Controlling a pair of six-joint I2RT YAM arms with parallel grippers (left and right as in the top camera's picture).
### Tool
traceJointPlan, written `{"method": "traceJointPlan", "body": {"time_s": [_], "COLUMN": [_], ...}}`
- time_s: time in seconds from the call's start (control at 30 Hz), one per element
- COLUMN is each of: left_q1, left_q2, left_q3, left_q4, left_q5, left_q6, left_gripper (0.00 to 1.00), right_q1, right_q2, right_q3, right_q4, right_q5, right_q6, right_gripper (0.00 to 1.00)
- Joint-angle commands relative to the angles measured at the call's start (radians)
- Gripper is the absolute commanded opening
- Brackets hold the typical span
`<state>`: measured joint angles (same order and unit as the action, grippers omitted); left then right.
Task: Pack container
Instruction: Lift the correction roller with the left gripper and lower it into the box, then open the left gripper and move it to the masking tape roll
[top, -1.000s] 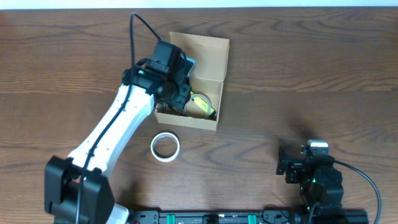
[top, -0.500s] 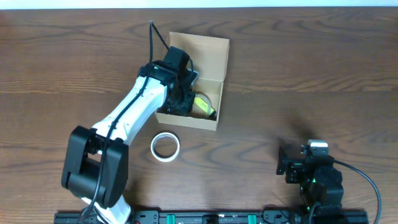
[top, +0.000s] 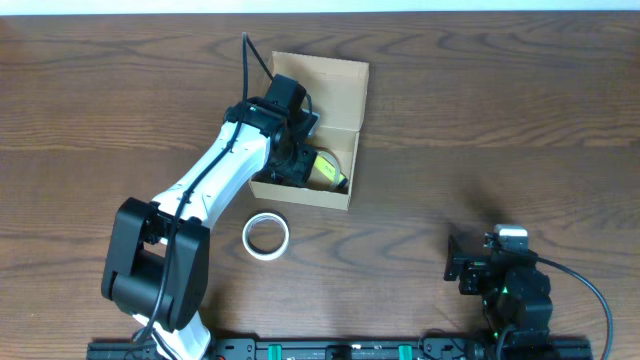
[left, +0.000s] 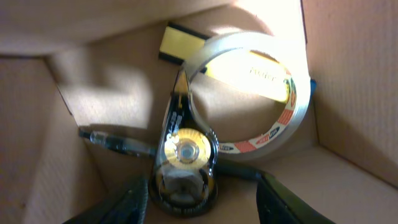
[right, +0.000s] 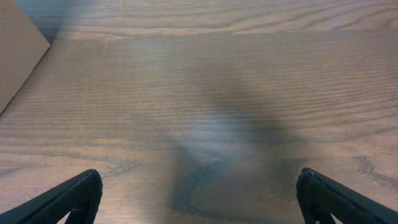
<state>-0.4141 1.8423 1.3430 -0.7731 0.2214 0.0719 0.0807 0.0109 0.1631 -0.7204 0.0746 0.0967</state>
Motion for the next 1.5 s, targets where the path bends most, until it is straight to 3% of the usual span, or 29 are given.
{"method": "traceJointPlan", "body": {"time_s": [0.0,0.23,0.37,0.5,0.73,1.1,1.47], "left_q1": [0.002,0.002,0.002,0.000,-0.076,-0.123,-0.084], "left_q2": [0.004,-0.027,-0.142,-0.333,-0.562,-0.804,-0.766], "left_q3": [0.018,0.047,0.080,0.080,0.045,-0.399,-0.595], "left_q4": [0.022,0.067,0.065,-0.065,-0.245,-0.164,-0.133], "left_q5": [-0.014,-0.023,-0.090,-0.121,-0.226,-0.255,-0.255], "left_q6": [-0.005,-0.028,-0.082,-0.173,-0.352,-0.722,-1.057], "left_gripper": [0.58,0.65,0.68,0.91,0.96,0.98,0.97], "right_q1": [-0.006,-0.006,-0.006,-0.006,-0.006,-0.006,-0.006], "right_q2": [-0.004,-0.004,-0.004,-0.004,-0.004,-0.004,-0.004], "right_q3": [-0.002,-0.002,-0.002,-0.002,-0.002,-0.002,-0.002], "right_q4": [-0.002,-0.002,-0.002,-0.002,-0.002,-0.002,-0.002], "right_q5": [-0.004,-0.004,-0.004,-0.004,-0.004,-0.004,-0.004], "right_q6": [-0.012,-0.012,-0.013,-0.013,-0.012,-0.012,-0.012], "right_gripper": [0.99,0.99,0.99,0.99,0.99,0.99,0.99]}}
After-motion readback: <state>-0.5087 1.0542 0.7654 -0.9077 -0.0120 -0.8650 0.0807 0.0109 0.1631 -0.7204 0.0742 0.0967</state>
